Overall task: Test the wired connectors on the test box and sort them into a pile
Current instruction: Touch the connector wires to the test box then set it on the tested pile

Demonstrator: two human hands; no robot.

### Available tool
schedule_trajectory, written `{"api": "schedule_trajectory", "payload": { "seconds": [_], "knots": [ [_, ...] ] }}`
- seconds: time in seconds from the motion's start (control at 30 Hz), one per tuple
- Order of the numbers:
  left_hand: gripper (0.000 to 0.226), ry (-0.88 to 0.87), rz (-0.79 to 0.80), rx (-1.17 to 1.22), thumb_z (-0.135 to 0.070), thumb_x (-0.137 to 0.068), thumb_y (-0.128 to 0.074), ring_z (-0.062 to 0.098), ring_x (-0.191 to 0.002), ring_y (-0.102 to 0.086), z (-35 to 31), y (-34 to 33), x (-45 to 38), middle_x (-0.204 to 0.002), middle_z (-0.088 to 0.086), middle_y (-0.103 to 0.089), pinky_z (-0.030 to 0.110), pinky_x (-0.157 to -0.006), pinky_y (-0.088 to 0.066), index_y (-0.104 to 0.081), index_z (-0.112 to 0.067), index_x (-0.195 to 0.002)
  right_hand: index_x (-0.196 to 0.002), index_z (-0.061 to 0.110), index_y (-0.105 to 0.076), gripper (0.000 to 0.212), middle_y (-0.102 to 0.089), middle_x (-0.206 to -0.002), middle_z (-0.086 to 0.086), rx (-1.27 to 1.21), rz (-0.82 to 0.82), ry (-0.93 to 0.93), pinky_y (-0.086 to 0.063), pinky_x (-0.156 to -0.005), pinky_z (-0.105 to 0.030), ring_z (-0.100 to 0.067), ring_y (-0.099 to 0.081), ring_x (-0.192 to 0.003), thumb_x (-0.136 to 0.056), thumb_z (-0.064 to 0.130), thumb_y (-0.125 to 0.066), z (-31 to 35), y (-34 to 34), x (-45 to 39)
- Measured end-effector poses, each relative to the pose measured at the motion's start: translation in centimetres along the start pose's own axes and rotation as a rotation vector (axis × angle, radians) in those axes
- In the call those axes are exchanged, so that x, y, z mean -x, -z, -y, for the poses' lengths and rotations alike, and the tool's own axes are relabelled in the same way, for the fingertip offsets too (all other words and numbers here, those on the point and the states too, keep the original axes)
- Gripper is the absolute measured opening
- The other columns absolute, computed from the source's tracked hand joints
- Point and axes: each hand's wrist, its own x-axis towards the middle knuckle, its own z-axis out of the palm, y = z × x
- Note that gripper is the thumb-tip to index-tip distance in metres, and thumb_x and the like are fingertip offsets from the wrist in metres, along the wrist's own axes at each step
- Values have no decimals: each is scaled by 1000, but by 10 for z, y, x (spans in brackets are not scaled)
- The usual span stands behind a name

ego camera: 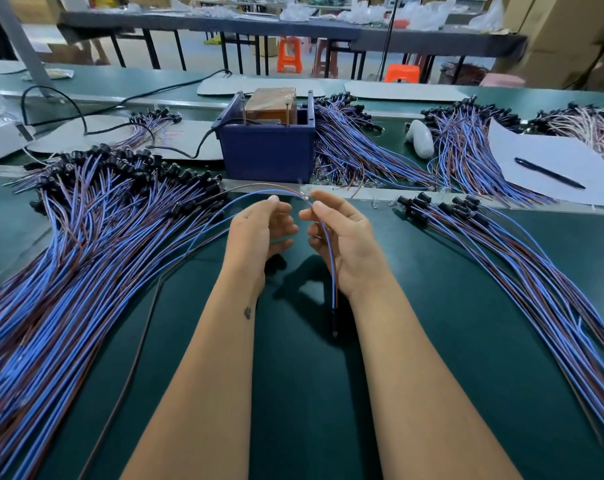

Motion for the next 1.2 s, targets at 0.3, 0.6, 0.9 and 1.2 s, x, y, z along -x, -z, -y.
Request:
{"api": "schedule_trajectory", "payload": {
  "seconds": [0.3,0.6,0.9,1.2],
  "knots": [
    [16,-182,-22,75,-12,-100,-53,14,-72,-64,5,-2,-2,-80,-1,-67,31,-65,-55,-66,-19,-95,-89,8,-65,12,-69,-72,-6,274,40,70,-46,-54,-15,-6,-63,-57,-90,-2,-59,-7,-11,4],
    [27,-105,18,-100,-15,-101,-49,16,-88,-66,7,-7,1,-90,0,-73,37,-90,-50,-72,-21,-88,-90,4,-74,9,-60,-59,12,503,-95,162,-39,-55,-11,5,-50,-51,-91,7,-65,-18,-10,-2],
    [26,-143,32,-308,-15,-100,-47,23,-95,-68,16,-14,-1,-94,3,-74,33,-89,-52,-72,-19,-94,-96,1,-73,13,-68,-78,-6,465,-212,130,-45,-65,-22,-6,-57,-64,-92,6,-61,-18,-9,-5],
    [43,-174,-176,-306,2,-94,-31,1,-50,-53,14,-7,-4,-81,-8,-60,18,-57,-47,-43,-29,-121,-95,12,-63,11,-59,-67,-1,378,-265,108,-44,-55,-20,-7,-53,-58,-97,7,-53,-17,-10,-5]
  ]
}}
